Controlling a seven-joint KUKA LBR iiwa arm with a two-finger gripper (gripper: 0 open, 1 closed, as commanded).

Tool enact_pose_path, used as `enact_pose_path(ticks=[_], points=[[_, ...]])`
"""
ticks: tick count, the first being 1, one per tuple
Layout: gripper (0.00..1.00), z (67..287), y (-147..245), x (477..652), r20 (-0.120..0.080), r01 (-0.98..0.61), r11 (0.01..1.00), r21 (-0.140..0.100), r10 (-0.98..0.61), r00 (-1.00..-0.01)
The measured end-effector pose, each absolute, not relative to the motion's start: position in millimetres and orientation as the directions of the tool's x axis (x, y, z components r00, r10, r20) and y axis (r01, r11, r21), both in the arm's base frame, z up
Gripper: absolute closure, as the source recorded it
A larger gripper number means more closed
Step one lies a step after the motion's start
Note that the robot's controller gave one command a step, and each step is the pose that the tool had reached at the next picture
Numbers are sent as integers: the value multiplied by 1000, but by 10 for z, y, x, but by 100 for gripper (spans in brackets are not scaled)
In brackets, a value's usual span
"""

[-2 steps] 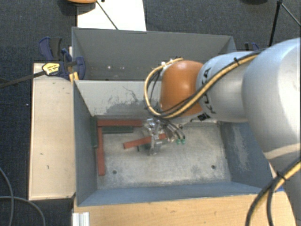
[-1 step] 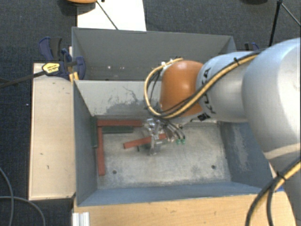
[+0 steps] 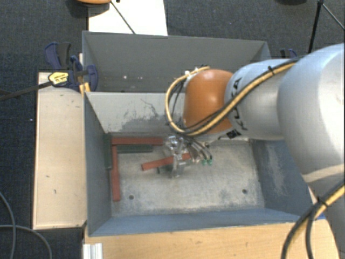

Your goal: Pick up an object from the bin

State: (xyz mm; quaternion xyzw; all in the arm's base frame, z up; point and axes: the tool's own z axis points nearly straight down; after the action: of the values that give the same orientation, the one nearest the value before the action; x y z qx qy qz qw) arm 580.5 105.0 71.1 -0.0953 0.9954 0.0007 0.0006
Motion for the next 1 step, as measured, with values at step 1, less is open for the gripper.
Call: enact_pose_path(ticks=[1], points=[[100,762,981,5801,-3,-346,938,1,-346,-938]])
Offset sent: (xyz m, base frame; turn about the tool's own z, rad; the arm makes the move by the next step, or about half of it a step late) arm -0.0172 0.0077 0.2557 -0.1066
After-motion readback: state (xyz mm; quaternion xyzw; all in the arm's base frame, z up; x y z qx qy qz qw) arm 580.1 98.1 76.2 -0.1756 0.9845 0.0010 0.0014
